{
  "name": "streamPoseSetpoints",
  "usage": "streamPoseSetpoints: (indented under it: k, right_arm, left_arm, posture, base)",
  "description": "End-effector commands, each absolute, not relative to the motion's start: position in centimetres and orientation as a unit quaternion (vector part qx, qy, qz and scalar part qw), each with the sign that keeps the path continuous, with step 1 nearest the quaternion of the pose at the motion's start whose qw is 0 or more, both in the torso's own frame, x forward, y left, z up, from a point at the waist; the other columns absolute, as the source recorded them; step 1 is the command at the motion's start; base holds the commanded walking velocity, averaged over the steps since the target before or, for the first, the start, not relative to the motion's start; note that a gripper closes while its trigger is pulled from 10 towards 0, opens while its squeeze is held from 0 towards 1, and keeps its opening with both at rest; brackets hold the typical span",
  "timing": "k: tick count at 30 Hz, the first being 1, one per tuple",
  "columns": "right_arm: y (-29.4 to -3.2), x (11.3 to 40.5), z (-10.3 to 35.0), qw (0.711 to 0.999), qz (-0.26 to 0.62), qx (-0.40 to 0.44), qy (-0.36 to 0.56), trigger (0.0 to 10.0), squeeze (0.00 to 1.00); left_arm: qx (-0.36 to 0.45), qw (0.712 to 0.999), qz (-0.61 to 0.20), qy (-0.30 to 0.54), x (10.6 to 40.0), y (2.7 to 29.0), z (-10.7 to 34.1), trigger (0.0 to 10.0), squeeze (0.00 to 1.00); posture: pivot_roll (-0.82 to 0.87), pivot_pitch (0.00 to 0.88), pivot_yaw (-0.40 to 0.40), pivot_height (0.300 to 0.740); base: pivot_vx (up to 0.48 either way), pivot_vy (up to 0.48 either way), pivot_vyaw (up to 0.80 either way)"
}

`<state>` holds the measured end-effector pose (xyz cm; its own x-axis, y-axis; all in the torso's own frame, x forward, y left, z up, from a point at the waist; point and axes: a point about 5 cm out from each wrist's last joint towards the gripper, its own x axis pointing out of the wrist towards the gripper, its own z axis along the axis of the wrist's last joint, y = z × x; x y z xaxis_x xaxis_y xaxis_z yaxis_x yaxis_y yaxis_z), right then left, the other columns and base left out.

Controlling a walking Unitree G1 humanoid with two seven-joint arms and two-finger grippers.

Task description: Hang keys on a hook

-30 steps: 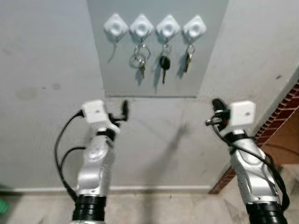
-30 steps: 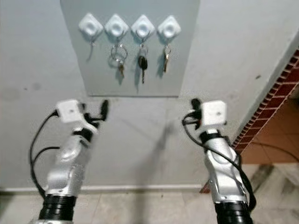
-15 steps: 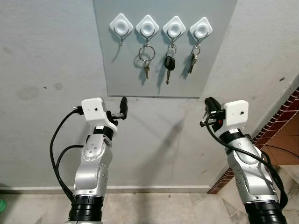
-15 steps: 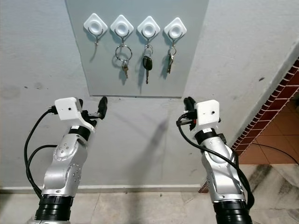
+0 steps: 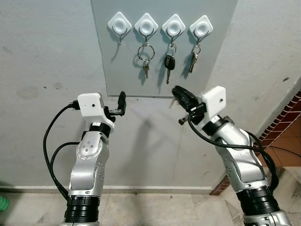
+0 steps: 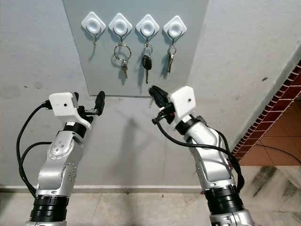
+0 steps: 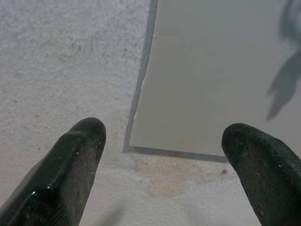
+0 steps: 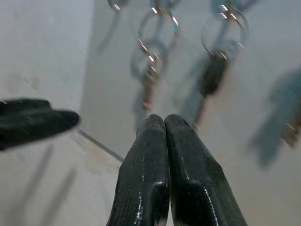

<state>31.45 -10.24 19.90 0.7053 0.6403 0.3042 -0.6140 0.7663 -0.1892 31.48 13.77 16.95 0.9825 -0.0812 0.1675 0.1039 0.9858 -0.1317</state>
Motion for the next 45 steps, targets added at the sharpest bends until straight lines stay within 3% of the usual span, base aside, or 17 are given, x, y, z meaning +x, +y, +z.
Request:
streamPoseSetpoints:
  k: [1, 13, 19, 36, 45]
  right_arm:
    - [-9.7, 31.4, 21.3, 0.911, 0.359, -0.032, -0.201, 10.0, 0.00]
    - [-7.5, 32.1, 23.4, 0.882, 0.417, -0.001, -0.222, 10.0, 0.00]
    - [-8.0, 31.7, 21.5, 0.896, 0.398, 0.000, -0.197, 10.0, 0.00]
    - [-8.3, 31.3, 21.3, 0.902, 0.385, 0.011, -0.195, 10.0, 0.00]
    - [-8.3, 31.2, 21.3, 0.903, 0.384, 0.013, -0.192, 10.0, 0.00]
  left_arm:
    - [-0.068, 0.992, -0.054, -0.091, 31.5, 13.5, 17.7, 10.0, 0.00]
    - [-0.071, 0.991, -0.055, -0.100, 31.5, 13.5, 18.7, 10.0, 0.00]
    - [-0.072, 0.991, -0.056, -0.097, 31.2, 13.5, 18.4, 10.0, 0.00]
    - [-0.086, 0.990, -0.064, -0.088, 31.6, 13.2, 18.5, 10.0, 0.00]
    - [-0.091, 0.991, -0.061, -0.082, 31.6, 13.3, 18.3, 10.0, 0.00]
  posture:
    - [0.00, 0.043, -0.032, 0.740]
    - [0.02, 0.044, -0.045, 0.740]
    - [0.02, 0.045, -0.045, 0.740]
    - [0.00, 0.049, -0.033, 0.740]
    - [0.00, 0.054, -0.034, 0.740]
  base:
    - [0.000, 0.000, 0.00]
    - [0.000, 0.000, 0.00]
    - [0.000, 0.000, 0.00]
    - [0.000, 0.000, 0.00]
    - [0.000, 0.317, 0.00]
